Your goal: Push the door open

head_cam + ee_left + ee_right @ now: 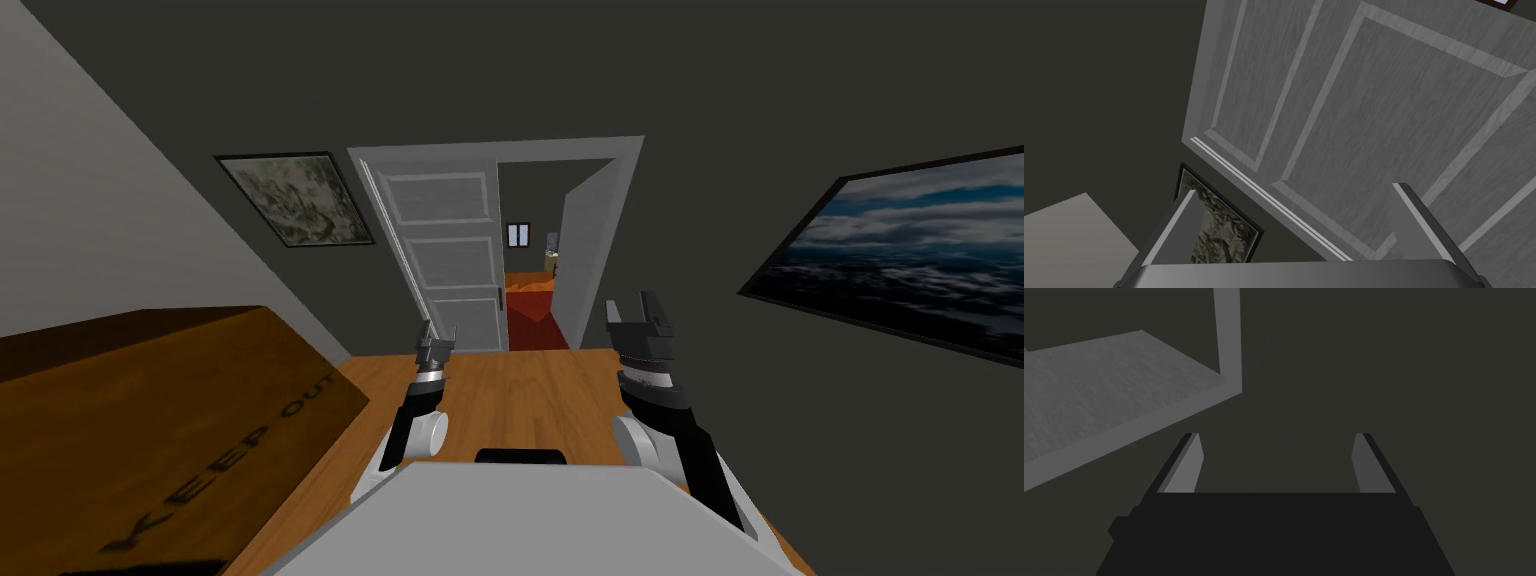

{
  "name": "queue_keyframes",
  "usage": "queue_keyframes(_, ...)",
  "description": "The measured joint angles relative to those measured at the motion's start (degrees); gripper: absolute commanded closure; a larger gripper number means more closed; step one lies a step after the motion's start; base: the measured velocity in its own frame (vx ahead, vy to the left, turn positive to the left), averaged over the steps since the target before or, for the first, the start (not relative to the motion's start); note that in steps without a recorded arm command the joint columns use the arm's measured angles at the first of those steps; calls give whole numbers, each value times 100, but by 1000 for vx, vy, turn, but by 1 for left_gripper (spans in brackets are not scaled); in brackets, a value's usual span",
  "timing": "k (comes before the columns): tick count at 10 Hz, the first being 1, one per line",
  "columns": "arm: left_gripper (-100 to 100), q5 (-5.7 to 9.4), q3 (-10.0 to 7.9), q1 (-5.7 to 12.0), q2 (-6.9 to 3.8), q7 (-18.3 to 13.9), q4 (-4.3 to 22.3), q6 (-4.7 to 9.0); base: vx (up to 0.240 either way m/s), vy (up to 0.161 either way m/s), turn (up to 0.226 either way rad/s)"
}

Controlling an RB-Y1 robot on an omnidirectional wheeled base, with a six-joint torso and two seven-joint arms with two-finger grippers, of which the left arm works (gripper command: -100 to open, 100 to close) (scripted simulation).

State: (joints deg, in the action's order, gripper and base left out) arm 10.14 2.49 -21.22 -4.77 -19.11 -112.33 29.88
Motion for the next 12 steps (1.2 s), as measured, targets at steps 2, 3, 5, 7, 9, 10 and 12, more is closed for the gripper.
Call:
queue_keyframes(2,-100,131,-13,112,-4,-178,278,79,100,20,-131)
queue_keyframes(3,-100,204,-28,161,-21,-273,423,121,92,25,-96)
queue_keyframes(5,-100,337,-28,248,-22,-464,739,243,90,21,-122)
queue_keyframes(7,-100,485,-46,326,-49,-667,1024,345,91,22,-113)
queue_keyframes(9,-100,624,-53,425,-37,-856,1318,429,104,20,-124)
queue_keyframes(10,-100,696,-64,512,-30,-950,1512,488,103,42,-108)
queue_keyframes(12,-100,847,-78,575,-50,-1169,1804,603,103,32,-134)
